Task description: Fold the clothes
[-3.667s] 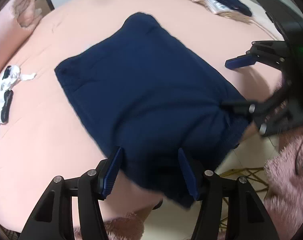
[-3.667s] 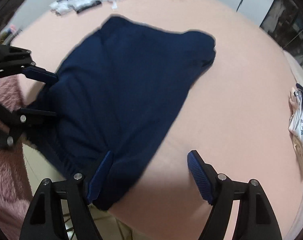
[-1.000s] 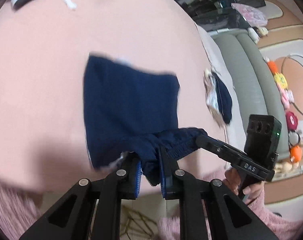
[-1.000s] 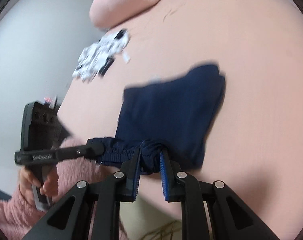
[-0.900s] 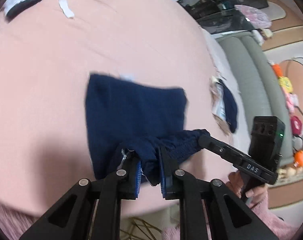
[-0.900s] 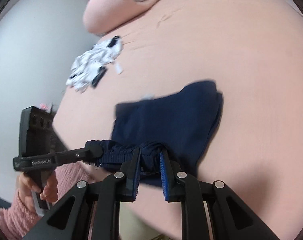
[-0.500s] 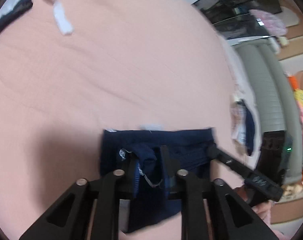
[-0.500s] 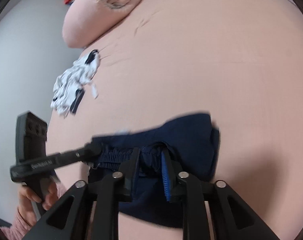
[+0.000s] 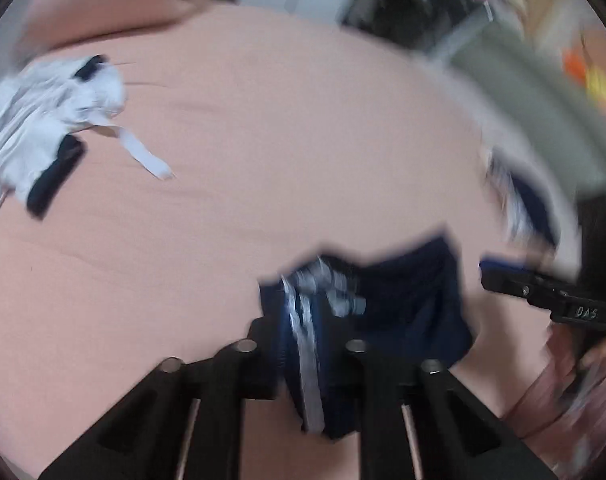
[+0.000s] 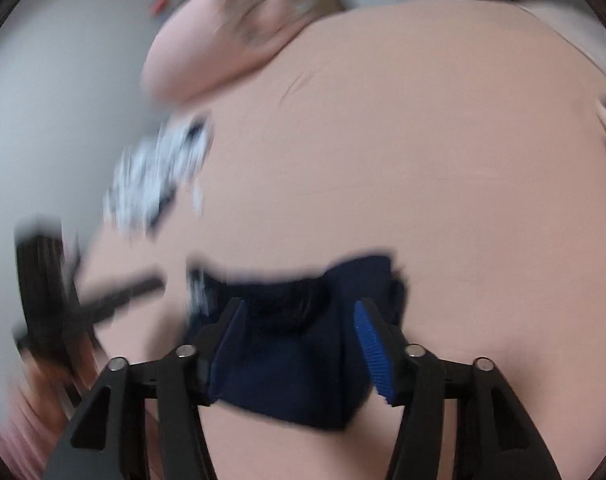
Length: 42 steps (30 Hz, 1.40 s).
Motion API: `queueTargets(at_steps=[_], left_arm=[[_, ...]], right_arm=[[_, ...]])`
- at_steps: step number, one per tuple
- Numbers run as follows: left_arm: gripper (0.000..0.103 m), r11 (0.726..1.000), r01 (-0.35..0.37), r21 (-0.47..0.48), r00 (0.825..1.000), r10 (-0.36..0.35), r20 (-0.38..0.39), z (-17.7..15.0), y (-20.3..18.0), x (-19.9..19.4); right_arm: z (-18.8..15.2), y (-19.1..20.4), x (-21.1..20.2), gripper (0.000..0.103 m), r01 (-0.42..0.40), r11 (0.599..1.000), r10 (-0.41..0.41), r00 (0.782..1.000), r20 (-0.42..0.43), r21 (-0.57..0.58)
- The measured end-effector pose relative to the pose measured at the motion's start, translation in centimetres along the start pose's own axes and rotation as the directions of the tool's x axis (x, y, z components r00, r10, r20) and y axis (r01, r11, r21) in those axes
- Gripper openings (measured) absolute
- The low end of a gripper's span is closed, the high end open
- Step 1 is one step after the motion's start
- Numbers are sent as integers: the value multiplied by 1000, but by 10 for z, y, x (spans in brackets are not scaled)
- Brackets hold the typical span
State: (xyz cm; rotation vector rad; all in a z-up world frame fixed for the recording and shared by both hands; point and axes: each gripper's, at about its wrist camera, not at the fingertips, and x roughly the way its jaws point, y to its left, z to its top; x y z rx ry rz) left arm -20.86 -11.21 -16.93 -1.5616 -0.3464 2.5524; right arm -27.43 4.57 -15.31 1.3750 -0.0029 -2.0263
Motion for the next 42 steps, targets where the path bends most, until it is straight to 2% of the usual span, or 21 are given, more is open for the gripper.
queueTargets(at_steps=[1,3,5,9,12,14,17,20,22,23,25,28,30,32,33,35,37,39,40,42], left_arm=[[10,1000,-2,28,999,3,-39,-2,-5,10],[10,998,-4,66,996,10,-87,0,-14,27],[10,999,-15,41,997,18,-73,9,-10,33],[10,999,-14,-45,1000,12,-28,23,5,29],[10,993,16,-114,1000,-17,-5,25,19,14],[10,998,25,-58,999,-26,-20,16,16,11],[10,1000,11,26,999,-10,-53,6,11,25],[10,999,-23,-23,998,22,-61,8,22,21],[10,997,-45,-63,997,41,-65,10,31,16],[10,996,-57,-62,997,54,-49,9,31,8],[10,1000,-8,0,1000,8,-23,1,19,-7],[10,991,73,116,997,-68,-44,-12,-9,-6],[10,979,37,203,993,-14,-114,-17,-26,14],[11,960,-19,279,980,73,-185,-23,-33,33],[11,958,-26,286,976,86,-199,-25,-28,32],[12,960,-44,278,975,103,-199,-22,-15,21],[14,961,-100,257,970,151,-189,-20,3,11],[14,960,-155,235,963,199,-180,-17,21,1],[14,968,-135,210,970,172,-169,-16,23,-3],[14,977,-45,209,990,72,-124,-19,5,-8]], right_arm=[[-4,9,12,45,29,998,-31,998,-47,-56],[-5,20,32,44,88,986,-101,991,-85,-143],[-1,27,46,44,136,972,-155,984,-85,-192],[21,24,46,44,181,975,-180,983,16,-128],[26,17,30,44,129,990,-126,990,64,-53],[21,14,25,44,103,994,-100,993,55,-46],[16,15,36,44,106,990,-106,994,9,-90],[16,20,54,44,164,978,-168,986,-20,-126],[13,13,47,44,191,976,-195,981,-24,-109],[11,9,35,44,181,980,-182,983,-8,-83],[2,9,12,44,159,986,-157,987,31,-59],[-15,26,-1,44,135,982,-132,991,34,-131],[-26,38,9,44,118,974,-121,993,-4,-193],[-33,38,30,44,149,962,-168,983,-66,-227],[-37,33,37,41,174,956,-200,976,-91,-235],[-43,8,30,41,183,962,-208,972,-107,-205],[-44,-13,15,44,268,944,-293,949,-118,-191],[-41,-22,3,44,308,936,-327,940,-102,-169],[-39,-25,-3,44,319,935,-335,938,-90,-156],[-35,-15,-10,46,272,955,-277,960,-36,-118]])
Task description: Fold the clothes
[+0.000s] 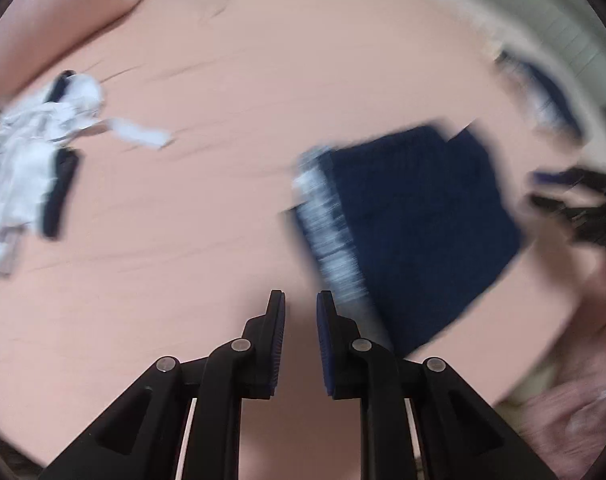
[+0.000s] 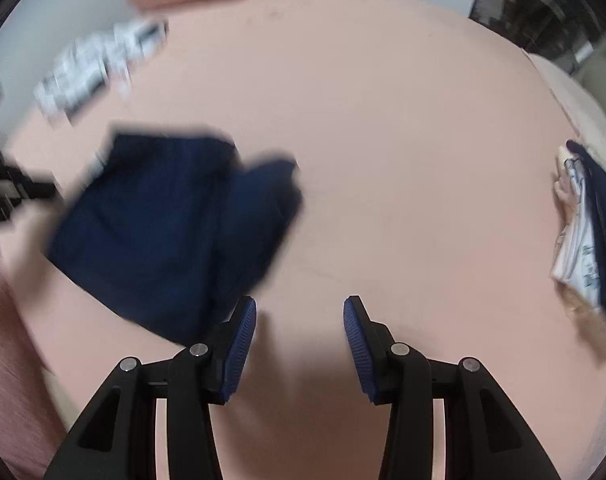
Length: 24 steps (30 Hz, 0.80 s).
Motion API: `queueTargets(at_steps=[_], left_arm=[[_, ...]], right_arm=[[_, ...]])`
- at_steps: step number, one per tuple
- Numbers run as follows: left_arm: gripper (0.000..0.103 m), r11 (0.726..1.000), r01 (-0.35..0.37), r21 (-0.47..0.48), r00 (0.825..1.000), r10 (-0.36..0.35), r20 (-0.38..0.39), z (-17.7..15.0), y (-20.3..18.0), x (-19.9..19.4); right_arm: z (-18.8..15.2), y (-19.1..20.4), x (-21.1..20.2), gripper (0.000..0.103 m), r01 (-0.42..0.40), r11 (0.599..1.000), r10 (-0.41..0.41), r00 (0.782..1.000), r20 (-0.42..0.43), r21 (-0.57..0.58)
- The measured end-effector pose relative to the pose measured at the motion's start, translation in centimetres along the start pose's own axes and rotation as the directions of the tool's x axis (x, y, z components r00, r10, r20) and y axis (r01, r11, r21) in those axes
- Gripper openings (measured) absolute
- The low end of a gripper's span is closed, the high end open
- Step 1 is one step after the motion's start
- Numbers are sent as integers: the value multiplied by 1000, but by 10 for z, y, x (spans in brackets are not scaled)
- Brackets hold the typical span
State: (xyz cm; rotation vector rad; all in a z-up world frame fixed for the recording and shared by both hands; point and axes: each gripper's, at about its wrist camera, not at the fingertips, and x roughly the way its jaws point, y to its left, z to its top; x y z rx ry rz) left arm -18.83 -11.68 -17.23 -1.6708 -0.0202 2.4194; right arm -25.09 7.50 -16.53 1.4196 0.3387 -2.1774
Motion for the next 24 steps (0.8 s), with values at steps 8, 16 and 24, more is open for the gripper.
queueTargets(at_steps=[8,16,24], left_arm=[[14,990,48,131,996,-37,-82,-14,-19,20],[14,990,64,127,996,-72,57,21,-19,11],[14,988,110,112,994,-106,-41,-20,40,27]], right_arm=[[-6,48,31,43,-79,992,73,995,-61,-94],[17,34,8,50,-108,993,109,993,34,-39],[46,45,69,47,-72,994,71,997,-12,-78]])
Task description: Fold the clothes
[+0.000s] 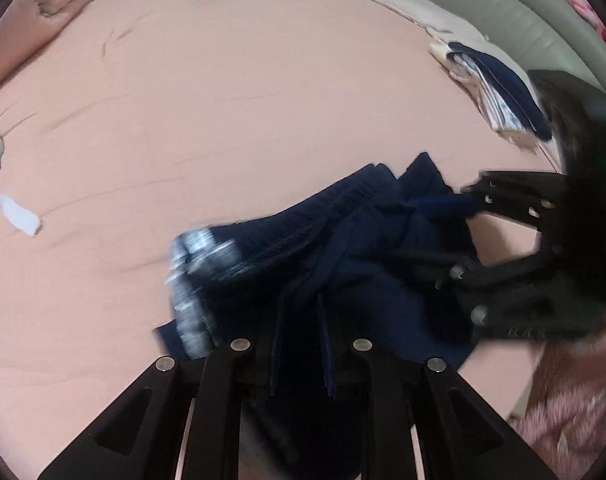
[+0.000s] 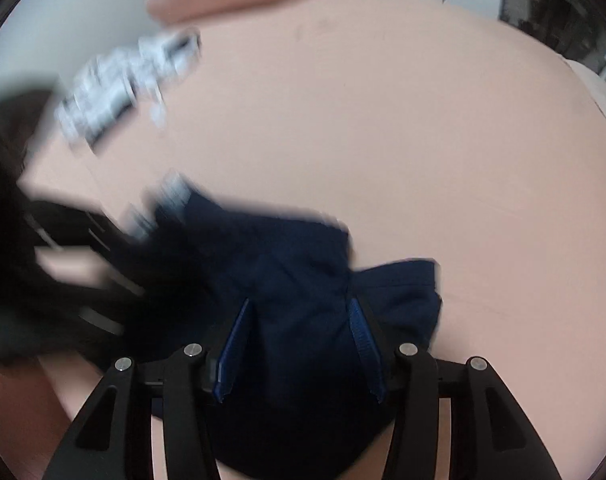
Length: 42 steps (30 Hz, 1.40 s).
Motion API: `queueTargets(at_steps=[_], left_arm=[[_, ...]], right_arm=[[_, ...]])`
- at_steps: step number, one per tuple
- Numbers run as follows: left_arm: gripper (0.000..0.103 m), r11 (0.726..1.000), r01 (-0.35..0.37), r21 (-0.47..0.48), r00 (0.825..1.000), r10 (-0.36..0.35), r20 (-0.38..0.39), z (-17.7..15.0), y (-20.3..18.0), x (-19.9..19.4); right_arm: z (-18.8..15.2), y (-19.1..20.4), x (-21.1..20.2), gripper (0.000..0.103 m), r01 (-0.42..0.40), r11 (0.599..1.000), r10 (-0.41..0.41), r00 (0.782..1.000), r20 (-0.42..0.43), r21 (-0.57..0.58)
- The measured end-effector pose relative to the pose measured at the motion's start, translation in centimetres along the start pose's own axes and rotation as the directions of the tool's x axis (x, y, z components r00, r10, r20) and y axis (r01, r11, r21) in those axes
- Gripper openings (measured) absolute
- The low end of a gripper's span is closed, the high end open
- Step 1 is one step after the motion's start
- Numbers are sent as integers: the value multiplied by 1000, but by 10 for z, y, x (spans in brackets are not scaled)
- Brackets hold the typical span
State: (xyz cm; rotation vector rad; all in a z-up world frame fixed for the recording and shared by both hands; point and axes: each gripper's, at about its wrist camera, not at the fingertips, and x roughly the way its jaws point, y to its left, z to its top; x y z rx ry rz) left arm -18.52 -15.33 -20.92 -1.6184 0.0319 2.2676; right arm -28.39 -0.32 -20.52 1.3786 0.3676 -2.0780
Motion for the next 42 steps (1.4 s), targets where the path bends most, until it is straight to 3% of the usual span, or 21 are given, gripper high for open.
queueTargets(at_steps=[2,5,7,9,10,14,16,20,22,25,29,32,34,37,38,40,41,42], left_arm=[[15,999,-52,5,999,52,5,-8,14,-18],[30,989,-145,-5,989,145,21,-7,30,-45],[35,992,-118,43,991,115,62,-9,19,-53],[52,992,-72,107,992,60,108,-12,2,-59],[55,988,-61,144,992,44,121,-13,-9,-58],[56,961,-86,262,996,87,5,-17,-43,-11],[56,953,-93,287,996,87,33,-33,-35,-20],[56,987,-117,114,993,113,46,-56,11,-53],[57,998,-44,-38,997,46,62,-65,36,-64],[70,975,43,-220,998,-33,50,-74,60,-61],[71,966,-1,-259,999,15,51,-86,65,-58],[72,959,-19,-282,997,40,67,-95,72,-60],[72,945,17,-326,995,16,98,-102,79,-64],[72,932,89,-352,990,-45,132,-110,83,-65],[70,937,71,-342,992,-29,126,-111,82,-63],[43,946,18,-323,992,22,121,-113,79,-60],[10,941,45,-336,991,-1,131,-115,82,-63],[8,932,86,-351,989,-37,144,-117,84,-67]], right_arm=[[-7,-4,-10,47,37,997,-37,999,-1,-61],[-16,-17,-32,50,114,992,-114,993,1,-58],[-17,-22,-49,50,121,993,-120,991,58,-15],[-12,-14,-60,50,70,997,-72,990,117,15],[-9,-5,-58,50,57,998,-58,990,126,10],[-3,24,-22,50,60,997,-57,997,47,-56],[-10,18,-8,50,76,993,-76,997,4,-85],[-36,-26,-44,51,59,998,-60,998,22,36],[-43,-46,-55,54,32,985,-40,998,42,167],[-48,-66,-51,60,-34,943,26,999,28,332],[-52,-64,-38,62,-46,914,49,999,1,403],[-46,-48,-28,80,-34,928,32,999,13,371],[-41,-43,-23,81,-41,930,40,999,11,365],[-38,-35,-22,81,-153,920,153,988,31,361],[-37,-30,-19,81,-156,922,155,987,31,356],[-35,-26,-18,76,-120,934,116,993,33,336],[-30,-22,-15,59,-93,939,87,996,33,332],[-25,-17,-13,25,-87,938,80,996,34,335]])
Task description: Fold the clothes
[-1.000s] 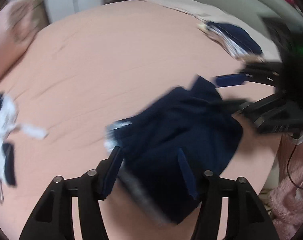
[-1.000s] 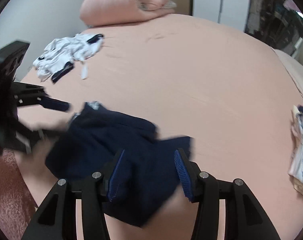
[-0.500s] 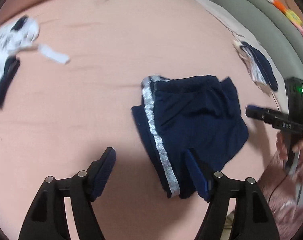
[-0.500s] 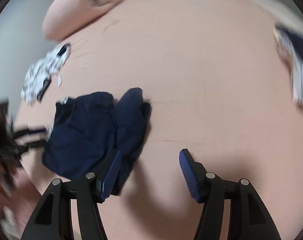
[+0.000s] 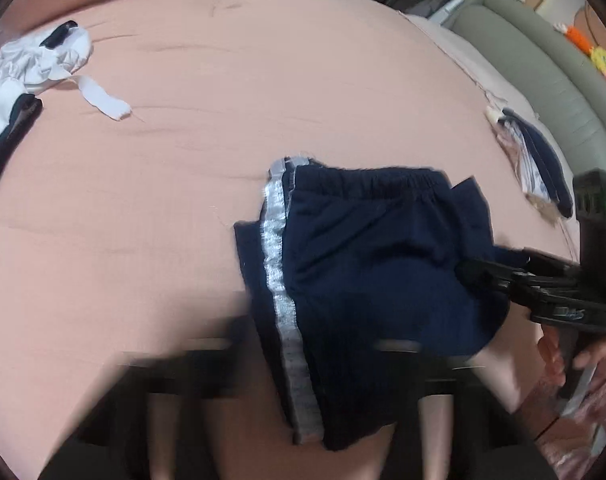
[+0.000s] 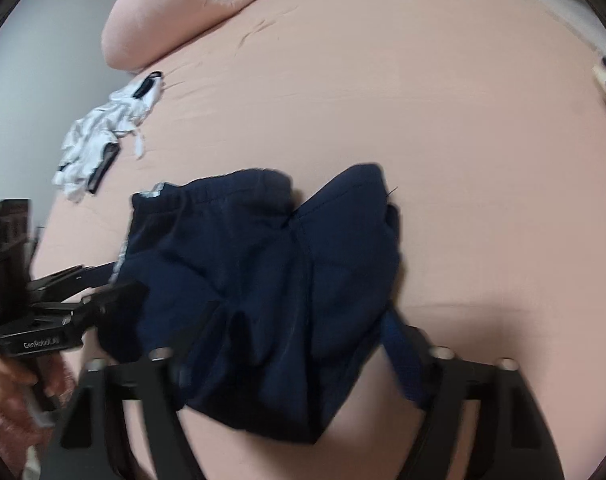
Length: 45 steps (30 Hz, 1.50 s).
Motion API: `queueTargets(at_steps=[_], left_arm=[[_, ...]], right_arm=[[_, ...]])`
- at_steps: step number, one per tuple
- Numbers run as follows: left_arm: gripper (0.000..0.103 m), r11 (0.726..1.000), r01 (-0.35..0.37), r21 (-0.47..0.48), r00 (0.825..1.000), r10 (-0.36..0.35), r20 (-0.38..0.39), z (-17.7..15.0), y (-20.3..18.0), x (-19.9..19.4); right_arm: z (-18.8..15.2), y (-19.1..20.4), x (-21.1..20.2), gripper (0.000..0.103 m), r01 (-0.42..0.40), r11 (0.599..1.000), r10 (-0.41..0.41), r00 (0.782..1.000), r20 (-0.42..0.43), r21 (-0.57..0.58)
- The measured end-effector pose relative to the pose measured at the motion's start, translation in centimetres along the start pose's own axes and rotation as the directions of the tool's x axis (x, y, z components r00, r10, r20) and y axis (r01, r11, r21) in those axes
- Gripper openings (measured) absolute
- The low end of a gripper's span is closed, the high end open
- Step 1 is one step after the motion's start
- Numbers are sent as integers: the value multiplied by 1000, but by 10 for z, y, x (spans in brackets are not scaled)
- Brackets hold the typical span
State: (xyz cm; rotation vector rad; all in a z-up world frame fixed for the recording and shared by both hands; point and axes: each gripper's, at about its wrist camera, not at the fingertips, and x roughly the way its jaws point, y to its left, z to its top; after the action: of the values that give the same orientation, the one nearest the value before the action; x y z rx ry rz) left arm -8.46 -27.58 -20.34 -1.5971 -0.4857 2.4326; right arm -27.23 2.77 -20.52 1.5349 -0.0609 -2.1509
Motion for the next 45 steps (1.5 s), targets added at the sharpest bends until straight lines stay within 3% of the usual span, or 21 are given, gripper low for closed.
queueTargets(at_steps=[1,2,7,13,15,17,20,30,38,45], left_arm=[[8,1000,8,7,1000,-8,9,-1,-1,-7],[8,1000,9,24,1000,-10,19,-2,-3,-15],[8,996,52,72,996,-56,63,-4,12,-85],[8,985,135,104,989,-140,48,-18,-44,-97],[8,981,150,122,988,-154,23,2,-117,-51],[8,974,164,155,986,-167,1,2,-140,-51],[8,958,193,212,981,-191,-29,28,-211,-13],[8,894,279,351,959,-278,-53,121,-425,84],[8,872,294,390,948,-317,-7,183,-519,121],[8,879,278,388,952,-307,14,223,-548,165]], right_arm=[[2,2,-3,10,-23,1000,23,1000,-3,2],[4,1,-8,8,-54,999,54,999,-5,0],[11,19,-50,8,-106,992,111,991,79,-68],[-7,-20,-104,8,-133,991,131,984,124,9],[-23,-47,-127,8,-132,990,124,982,142,47],[-37,-73,-149,8,-129,988,115,980,161,82],[-50,-112,-181,8,-103,990,84,981,175,100],[-30,-244,-275,8,53,987,-87,969,232,151],[23,-332,-330,8,172,969,-214,940,265,175],[53,-397,-331,8,172,965,-227,928,297,200]])
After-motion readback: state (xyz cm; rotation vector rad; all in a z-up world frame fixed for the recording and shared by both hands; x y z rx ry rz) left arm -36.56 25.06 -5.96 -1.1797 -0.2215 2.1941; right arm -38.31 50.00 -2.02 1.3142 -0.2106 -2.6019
